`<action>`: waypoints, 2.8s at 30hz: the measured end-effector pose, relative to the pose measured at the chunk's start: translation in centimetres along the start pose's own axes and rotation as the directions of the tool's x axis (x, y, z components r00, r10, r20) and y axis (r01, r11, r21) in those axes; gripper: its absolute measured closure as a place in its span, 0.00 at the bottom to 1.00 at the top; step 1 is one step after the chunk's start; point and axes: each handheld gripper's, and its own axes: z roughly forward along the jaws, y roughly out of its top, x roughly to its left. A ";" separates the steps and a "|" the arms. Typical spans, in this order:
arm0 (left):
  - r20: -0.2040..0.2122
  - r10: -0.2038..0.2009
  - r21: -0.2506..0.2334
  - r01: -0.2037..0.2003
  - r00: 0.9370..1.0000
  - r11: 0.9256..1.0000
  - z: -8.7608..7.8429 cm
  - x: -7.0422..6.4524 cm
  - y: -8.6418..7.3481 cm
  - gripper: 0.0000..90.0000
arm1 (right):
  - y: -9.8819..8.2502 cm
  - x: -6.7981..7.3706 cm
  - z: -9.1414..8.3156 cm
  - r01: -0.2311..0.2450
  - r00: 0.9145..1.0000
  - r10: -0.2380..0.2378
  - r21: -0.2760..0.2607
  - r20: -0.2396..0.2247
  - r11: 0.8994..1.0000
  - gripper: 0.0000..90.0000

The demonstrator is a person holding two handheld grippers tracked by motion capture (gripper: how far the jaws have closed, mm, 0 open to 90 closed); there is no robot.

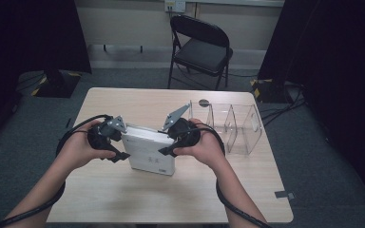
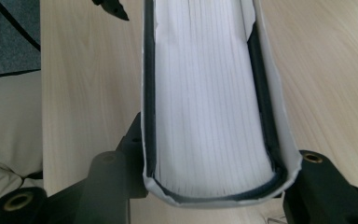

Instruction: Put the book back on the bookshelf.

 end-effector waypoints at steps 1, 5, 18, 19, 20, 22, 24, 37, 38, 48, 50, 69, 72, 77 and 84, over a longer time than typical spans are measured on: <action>0.015 -0.027 -0.019 0.027 1.000 0.999 0.0 0.0 -0.3 0.31 | 0.1 0.1 0.0 -0.006 1.000 0.006 0.012 0.000 1.000 0.56; 0.043 -0.049 -0.053 0.052 0.998 0.997 0.0 0.4 -1.1 0.31 | 0.5 0.1 0.0 -0.048 0.999 0.048 0.042 0.003 0.998 0.55; 0.048 -0.047 -0.032 0.049 0.998 0.998 1.6 0.1 -2.4 0.28 | 2.4 0.0 0.5 -0.077 0.997 0.077 0.111 0.010 0.991 0.50; 0.051 -0.053 -0.041 0.055 0.997 0.998 1.7 0.1 -2.5 0.27 | 2.6 0.1 0.6 -0.073 0.997 0.072 0.114 0.011 0.991 0.50; 0.051 -0.053 -0.040 0.055 0.997 0.998 1.8 0.1 -2.5 0.27 | 2.9 0.2 0.7 -0.069 0.998 0.068 0.120 0.012 0.990 0.50; 0.051 -0.052 -0.043 0.054 0.997 0.998 1.9 0.1 -2.7 0.26 | 3.2 0.2 1.0 -0.072 0.997 0.072 0.136 0.004 0.988 0.50; 0.049 -0.065 -0.048 0.067 0.997 0.997 2.1 0.0 -2.8 0.26 | 3.5 0.1 1.2 -0.079 0.997 0.079 0.148 0.006 0.986 0.51; 0.067 -0.057 -0.063 0.061 0.996 0.996 3.0 -0.1 -3.6 0.24 | 3.5 0.3 0.5 -0.094 0.996 0.090 0.221 0.026 0.971 0.57; 0.053 -0.051 -0.066 0.054 0.997 0.996 3.1 -0.1 -3.7 0.24 | 3.4 0.3 0.4 -0.099 0.995 0.096 0.229 0.024 0.968 0.57; 0.045 -0.088 -0.079 0.091 0.995 0.993 3.5 -0.3 -4.0 0.24 | 3.0 0.4 0.1 -0.139 0.990 0.130 0.216 0.058 0.966 0.51; 0.049 -0.083 -0.078 0.087 0.995 0.993 3.5 -0.3 -4.1 0.24 | 3.2 0.3 0.2 -0.157 0.987 0.147 0.221 0.060 0.963 0.51; 0.086 -0.131 -0.129 0.141 0.988 0.981 5.2 -0.6 -5.4 0.23 | 4.2 0.1 2.4 -0.166 0.985 0.145 0.265 0.096 0.950 0.45; 0.085 -0.123 -0.133 0.134 0.989 0.982 5.2 -0.8 -5.4 0.23 | 4.3 0.2 2.5 -0.165 0.984 0.137 0.281 0.115 0.946 0.46; 0.080 -0.099 -0.127 0.108 0.992 0.986 5.0 -0.6 -5.9 0.23 | 4.4 0.1 2.5 -0.123 0.992 0.112 0.303 0.052 0.945 0.55; 0.080 -0.109 -0.142 0.119 0.991 0.983 4.9 -0.7 -6.7 0.23 | 4.6 0.0 2.6 -0.120 0.993 0.109 0.325 0.051 0.938 0.55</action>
